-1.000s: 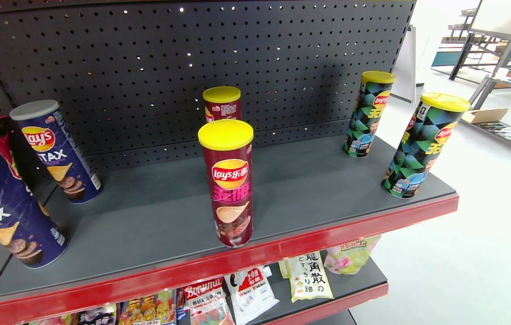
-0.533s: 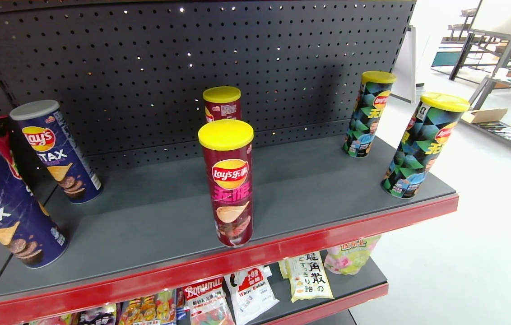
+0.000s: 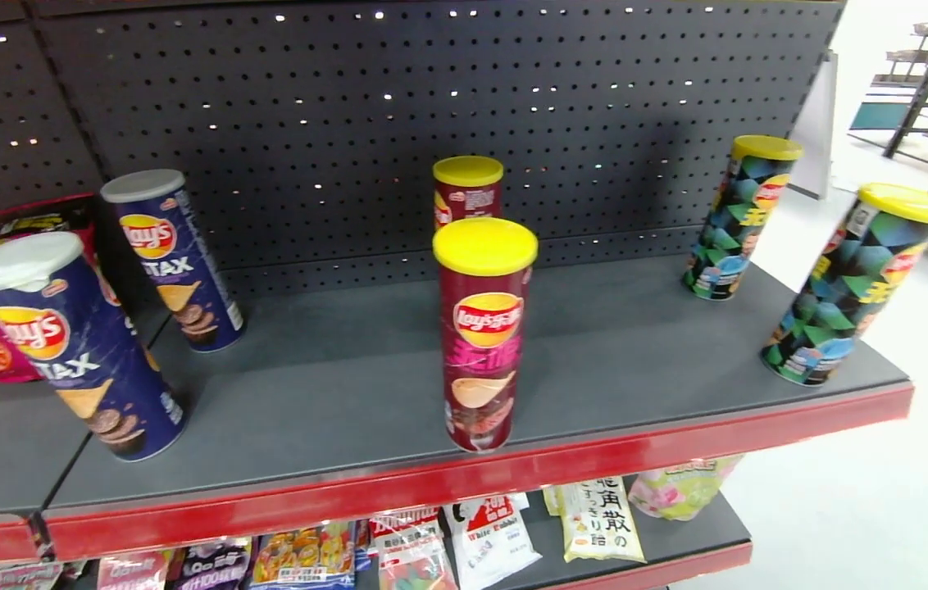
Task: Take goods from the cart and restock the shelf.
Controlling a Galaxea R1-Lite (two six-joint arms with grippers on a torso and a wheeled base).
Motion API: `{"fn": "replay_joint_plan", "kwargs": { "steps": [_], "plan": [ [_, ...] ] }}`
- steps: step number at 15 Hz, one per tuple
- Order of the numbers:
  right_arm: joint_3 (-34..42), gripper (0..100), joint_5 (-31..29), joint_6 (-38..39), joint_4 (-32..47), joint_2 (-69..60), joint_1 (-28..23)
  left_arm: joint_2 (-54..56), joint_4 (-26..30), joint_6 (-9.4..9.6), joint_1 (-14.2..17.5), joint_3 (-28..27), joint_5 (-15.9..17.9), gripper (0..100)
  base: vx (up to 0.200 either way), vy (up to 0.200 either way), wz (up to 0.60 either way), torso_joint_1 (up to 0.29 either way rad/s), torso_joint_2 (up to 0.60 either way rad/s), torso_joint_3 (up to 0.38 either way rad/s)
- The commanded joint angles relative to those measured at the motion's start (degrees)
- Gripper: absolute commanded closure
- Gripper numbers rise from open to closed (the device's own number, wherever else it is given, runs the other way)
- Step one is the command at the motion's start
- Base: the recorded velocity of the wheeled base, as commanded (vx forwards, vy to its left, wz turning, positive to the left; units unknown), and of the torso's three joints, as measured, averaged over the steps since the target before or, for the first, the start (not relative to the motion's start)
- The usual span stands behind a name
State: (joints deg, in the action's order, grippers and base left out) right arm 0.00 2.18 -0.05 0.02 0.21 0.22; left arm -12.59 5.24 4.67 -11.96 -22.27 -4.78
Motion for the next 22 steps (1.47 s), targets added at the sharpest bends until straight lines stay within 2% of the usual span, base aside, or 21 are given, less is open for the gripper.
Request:
{"fn": "replay_joint_plan", "kwargs": {
  "steps": [1,3,4,6,7,8,10,11,12,13,14,15,16,17,18,22],
  "plan": [
    [0.0,0,0.0,0.0,0.0,0.0,0.0,1.1,-0.1,-0.71,0.0,0.8,-0.1,0,0.0,0.0,0.6,0.007,0.0,0.002],
    [0.0,0,0.0,0.0,0.0,0.0,0.0,1.0,-0.1,-0.8,-0.1,1.0,-0.1,0,0.0,0.0,0.3,0.001,0.0,0.001],
    [0.0,0,0.0,0.0,0.0,0.0,0.0,1.4,-0.1,-1.86,0.0,3.2,-0.1,0,0.0,0.0,0.0,0.0,0.0,0.0],
    [0.0,0,0.0,0.1,0.0,0.0,0.0,2.1,0.2,-2.03,0.1,4.7,-0.7,0,0.0,0.0,0.0,0.0,0.0,0.0],
    [0.0,0,0.0,0.2,0.0,0.0,0.0,1.8,0.7,-1.94,0.6,5.1,-3.2,0,0.0,0.0,0.0,0.0,0.0,0.0],
    [0.0,0,0.0,0.2,0.0,0.0,0.0,1.3,3.2,-2.47,1.1,5.2,-7.7,0,0.0,0.0,0.0,0.0,0.0,0.0],
    [0.0,0,0.0,0.2,0.0,0.0,0.0,1.2,8.1,-2.82,2.4,4.5,-8.7,0,0.0,0.0,0.0,0.0,0.0,0.0],
    [0.0,0,0.0,0.1,0.0,0.0,0.0,-0.6,12.2,-3.17,8.7,3.8,-8.8,0,0.0,0.0,0.0,0.0,0.0,0.0],
    [0.0,0,0.0,0.0,0.0,0.0,0.0,-0.9,13.4,-4.67,14.8,4.8,-8.6,0,0.0,0.0,0.0,0.0,0.0,0.0],
    [0.0,0,0.0,0.0,0.0,0.0,0.0,-0.5,13.7,-5.11,17.1,5.6,-8.3,0,0.0,0.0,0.0,0.0,0.0,0.0],
    [0.0,0,0.0,0.0,0.0,0.0,0.0,4.9,13.0,-5.46,19.3,10.8,-4.8,0,0.0,0.0,0.0,0.0,0.0,0.0],
    [0.0,0,0.0,0.0,0.0,0.0,0.0,8.0,8.6,-5.72,19.2,15.1,0.2,0,0.0,0.0,0.0,0.0,0.0,0.0],
    [0.0,0,0.0,0.0,0.0,0.0,0.0,7.2,-2.9,-6.43,19.2,19.7,3.1,0,0.0,0.0,0.0,0.0,0.0,0.0],
    [0.0,0,0.0,0.1,0.0,0.0,0.0,7.3,-7.9,-6.25,19.2,22.3,5.0,0,0.0,0.0,0.0,0.0,0.0,0.0],
    [0.0,0,0.0,0.1,0.0,0.0,0.0,7.3,-3.8,-6.08,19.2,21.6,5.7,0,0.0,0.0,0.0,0.0,0.0,0.0],
    [0.0,0,0.1,0.0,0.0,0.0,0.0,7.3,-5.3,-5.37,18.4,22.3,5.8,0,0.0,0.0,0.0,0.0,0.0,0.0]
  ]
}}
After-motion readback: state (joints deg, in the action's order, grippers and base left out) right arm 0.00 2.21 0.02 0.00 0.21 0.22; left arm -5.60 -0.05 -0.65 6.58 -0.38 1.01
